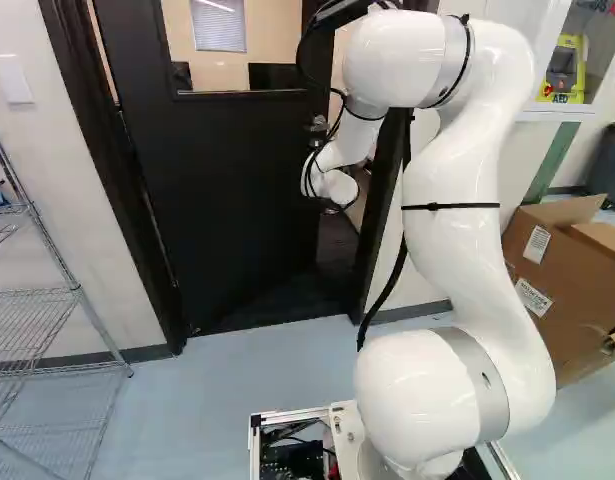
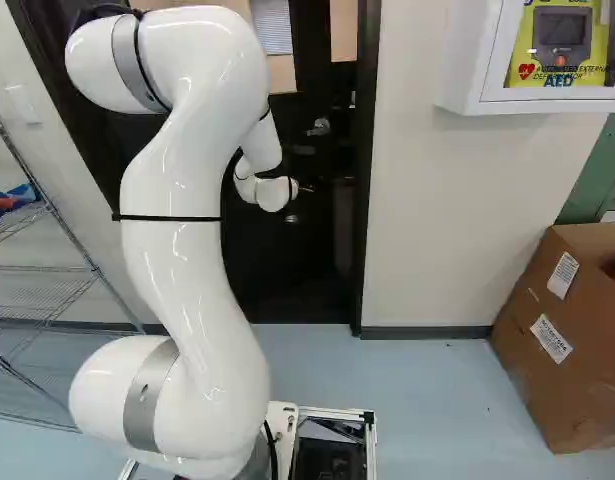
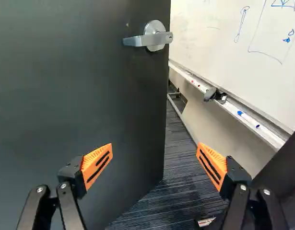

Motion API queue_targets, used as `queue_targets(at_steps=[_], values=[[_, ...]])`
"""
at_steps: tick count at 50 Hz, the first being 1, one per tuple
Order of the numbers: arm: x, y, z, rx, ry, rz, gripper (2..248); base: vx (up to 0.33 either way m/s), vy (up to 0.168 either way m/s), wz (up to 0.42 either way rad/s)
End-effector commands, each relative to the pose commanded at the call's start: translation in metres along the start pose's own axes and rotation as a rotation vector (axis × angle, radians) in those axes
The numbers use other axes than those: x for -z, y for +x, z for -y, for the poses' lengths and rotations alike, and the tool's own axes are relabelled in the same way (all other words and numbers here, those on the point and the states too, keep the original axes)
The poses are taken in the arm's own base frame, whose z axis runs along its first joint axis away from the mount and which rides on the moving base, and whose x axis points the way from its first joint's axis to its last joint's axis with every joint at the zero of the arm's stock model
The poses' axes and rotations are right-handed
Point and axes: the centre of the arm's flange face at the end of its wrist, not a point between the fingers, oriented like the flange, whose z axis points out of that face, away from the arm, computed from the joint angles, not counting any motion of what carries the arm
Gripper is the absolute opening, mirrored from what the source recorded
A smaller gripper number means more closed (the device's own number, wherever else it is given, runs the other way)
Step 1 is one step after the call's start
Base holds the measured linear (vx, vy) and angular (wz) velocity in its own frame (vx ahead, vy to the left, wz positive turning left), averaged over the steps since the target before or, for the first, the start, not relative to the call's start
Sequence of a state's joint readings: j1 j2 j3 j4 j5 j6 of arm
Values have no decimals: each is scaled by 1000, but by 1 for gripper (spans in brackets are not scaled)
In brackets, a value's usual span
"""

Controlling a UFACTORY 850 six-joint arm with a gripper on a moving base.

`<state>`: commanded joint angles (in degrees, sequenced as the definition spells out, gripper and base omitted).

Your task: Open the door and move inside

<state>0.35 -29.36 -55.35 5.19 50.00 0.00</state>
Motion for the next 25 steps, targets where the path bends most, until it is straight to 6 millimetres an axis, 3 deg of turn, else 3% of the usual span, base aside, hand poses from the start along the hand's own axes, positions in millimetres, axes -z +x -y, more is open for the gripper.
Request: queue_targets(at_steps=[25], values=[[50,-5,-9,64,59,30,247,0,0,0]])
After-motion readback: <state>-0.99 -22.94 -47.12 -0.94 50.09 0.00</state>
